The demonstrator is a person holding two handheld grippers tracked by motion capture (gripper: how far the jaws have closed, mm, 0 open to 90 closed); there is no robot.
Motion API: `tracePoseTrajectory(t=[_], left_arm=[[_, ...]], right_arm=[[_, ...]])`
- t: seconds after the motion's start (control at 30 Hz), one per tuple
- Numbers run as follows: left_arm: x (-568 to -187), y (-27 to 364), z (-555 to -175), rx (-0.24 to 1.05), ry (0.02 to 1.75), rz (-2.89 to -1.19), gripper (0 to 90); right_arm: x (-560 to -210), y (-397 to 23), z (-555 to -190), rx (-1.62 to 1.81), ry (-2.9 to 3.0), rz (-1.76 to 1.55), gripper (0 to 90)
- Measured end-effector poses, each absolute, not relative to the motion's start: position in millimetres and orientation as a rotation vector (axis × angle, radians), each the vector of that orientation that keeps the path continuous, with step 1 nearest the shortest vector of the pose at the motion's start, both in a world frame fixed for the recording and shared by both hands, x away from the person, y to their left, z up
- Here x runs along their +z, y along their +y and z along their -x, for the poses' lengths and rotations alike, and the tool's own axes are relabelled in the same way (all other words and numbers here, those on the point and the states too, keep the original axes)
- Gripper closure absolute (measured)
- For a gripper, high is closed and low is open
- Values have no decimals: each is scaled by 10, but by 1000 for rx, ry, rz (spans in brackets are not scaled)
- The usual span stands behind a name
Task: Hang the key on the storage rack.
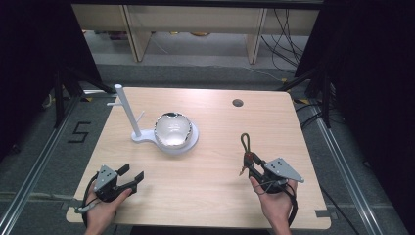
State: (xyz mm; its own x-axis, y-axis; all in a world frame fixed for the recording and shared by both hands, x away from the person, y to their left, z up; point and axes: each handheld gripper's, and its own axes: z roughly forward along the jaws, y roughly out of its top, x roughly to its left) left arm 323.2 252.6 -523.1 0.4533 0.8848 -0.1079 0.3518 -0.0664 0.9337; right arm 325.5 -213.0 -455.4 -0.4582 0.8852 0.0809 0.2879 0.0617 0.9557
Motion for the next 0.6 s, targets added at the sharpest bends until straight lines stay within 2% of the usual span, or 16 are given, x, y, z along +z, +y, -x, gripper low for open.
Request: tracePoseTrajectory(t=[0.6], left_arm=[[-5234,2527,-3237,625,1087,-1634,325]], right_arm=[[-4540,-1932,-3204,1459,1832,-1133,683]])
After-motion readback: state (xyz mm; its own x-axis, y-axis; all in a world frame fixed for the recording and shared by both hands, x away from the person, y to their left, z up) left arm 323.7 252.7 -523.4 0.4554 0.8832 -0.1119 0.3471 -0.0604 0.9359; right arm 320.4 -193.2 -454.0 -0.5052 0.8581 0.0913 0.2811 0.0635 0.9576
